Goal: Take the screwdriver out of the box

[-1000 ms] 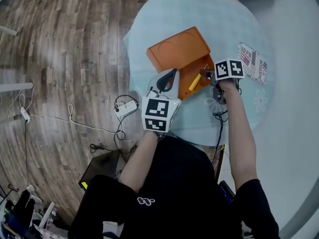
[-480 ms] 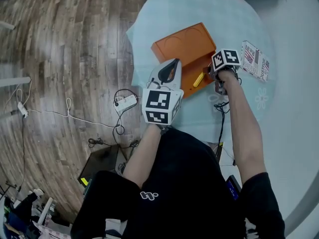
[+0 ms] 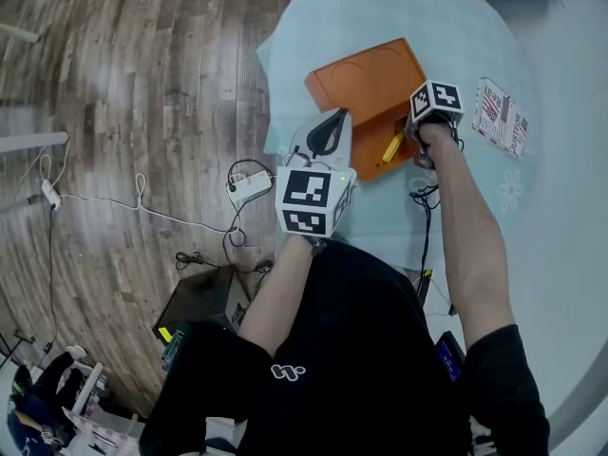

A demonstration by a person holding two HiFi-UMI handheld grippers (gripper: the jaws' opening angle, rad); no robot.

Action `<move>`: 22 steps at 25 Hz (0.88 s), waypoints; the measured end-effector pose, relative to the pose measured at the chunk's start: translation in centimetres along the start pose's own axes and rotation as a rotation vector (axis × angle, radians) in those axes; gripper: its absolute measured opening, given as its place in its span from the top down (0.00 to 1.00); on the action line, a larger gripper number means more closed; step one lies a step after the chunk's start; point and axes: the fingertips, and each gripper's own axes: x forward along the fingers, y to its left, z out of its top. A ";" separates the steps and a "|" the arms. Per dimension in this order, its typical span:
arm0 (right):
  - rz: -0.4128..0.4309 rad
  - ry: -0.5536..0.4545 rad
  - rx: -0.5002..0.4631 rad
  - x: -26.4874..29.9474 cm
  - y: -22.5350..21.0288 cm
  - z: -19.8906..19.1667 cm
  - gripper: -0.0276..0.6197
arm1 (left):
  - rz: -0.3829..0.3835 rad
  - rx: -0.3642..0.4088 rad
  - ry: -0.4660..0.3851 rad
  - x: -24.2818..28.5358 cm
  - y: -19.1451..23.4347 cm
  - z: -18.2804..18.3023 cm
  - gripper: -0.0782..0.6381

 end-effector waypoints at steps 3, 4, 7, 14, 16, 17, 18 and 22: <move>0.040 -0.029 0.069 -0.2 0.1 0.2 0.78 | -0.003 0.010 0.002 -0.1 -0.1 0.1 0.89; 0.079 -0.050 0.110 -0.4 0.3 0.4 0.80 | -0.005 0.014 0.002 -0.1 -0.1 0.2 0.89; 0.197 -0.118 0.196 -1.2 1.0 0.9 0.82 | -0.015 0.020 -0.001 0.1 -0.6 0.4 0.89; 0.424 -0.384 0.321 -5.2 -0.2 0.4 0.82 | -0.045 0.050 -0.016 0.6 -2.7 0.9 0.89; 0.487 -0.525 0.285 -8.0 -0.1 0.7 0.82 | -0.056 0.070 -0.010 0.8 -3.5 1.1 0.89; 0.524 -0.605 0.259 -9.9 0.1 0.9 0.82 | -0.063 0.083 -0.010 1.0 -3.9 1.3 0.89; 0.560 -0.684 0.230 -11.9 0.5 1.0 0.82 | -0.069 0.097 -0.012 1.1 -4.2 1.6 0.89; 0.592 -0.955 0.047 -19.4 2.2 0.6 0.82 | -0.088 0.173 -0.034 1.1 -5.6 3.7 0.89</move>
